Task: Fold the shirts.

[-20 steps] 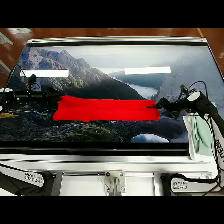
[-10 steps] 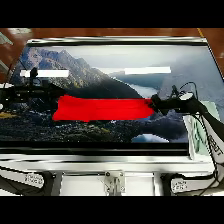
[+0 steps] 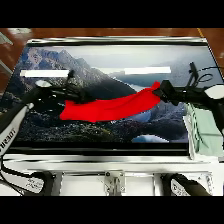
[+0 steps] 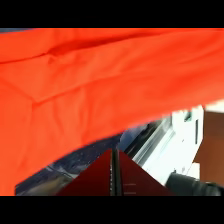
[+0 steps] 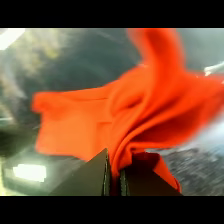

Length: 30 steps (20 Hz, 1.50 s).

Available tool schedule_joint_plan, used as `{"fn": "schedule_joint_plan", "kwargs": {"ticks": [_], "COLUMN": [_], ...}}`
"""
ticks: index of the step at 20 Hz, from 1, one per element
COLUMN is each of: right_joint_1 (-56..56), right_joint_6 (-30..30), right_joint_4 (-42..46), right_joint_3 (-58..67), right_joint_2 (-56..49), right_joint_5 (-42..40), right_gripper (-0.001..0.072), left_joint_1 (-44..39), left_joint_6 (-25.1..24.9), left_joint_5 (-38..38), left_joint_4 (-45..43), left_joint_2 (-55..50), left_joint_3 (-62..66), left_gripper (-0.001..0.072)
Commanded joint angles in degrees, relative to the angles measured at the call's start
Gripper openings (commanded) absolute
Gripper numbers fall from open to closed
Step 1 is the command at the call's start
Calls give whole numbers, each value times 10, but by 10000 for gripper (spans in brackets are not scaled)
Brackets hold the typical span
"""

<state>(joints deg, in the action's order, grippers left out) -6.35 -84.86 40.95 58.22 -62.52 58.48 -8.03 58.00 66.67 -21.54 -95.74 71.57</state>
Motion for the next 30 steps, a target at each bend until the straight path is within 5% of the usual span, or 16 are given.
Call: {"fn": "schedule_joint_plan", "kwargs": {"ticks": [1,4,7,12,17,21,25,30], "right_joint_1": [0,0,0,0,63,241,411,505], "right_joint_6": [-51,-73,-83,-101,-95,-84,-74,-75], "right_joint_4": [7,7,7,-10,33,34,-34,-81], "right_joint_3": [0,0,0,0,0,0,3,96], "right_joint_2": [100,160,197,207,170,52,-108,-292], "right_joint_5": [36,52,72,78,29,-168,-419,-466], "right_gripper": [61,61,61,61,61,61,61,107], "left_joint_1": [-119,-201,-269,-294,-164,0,177,326], "left_joint_6": [15,52,52,-37,-150,-208,-207,-129], "left_joint_5": [-111,-197,-223,-189,-119,-98,-76,-14], "left_joint_4": [-2,20,146,413,451,450,428,297], "left_joint_2": [-1,-14,-49,-116,-31,114,251,348], "left_joint_3": [-6,-6,-6,-6,-6,-6,-6,-6], "left_gripper": [52,53,52,52,50,50,51,51]}}
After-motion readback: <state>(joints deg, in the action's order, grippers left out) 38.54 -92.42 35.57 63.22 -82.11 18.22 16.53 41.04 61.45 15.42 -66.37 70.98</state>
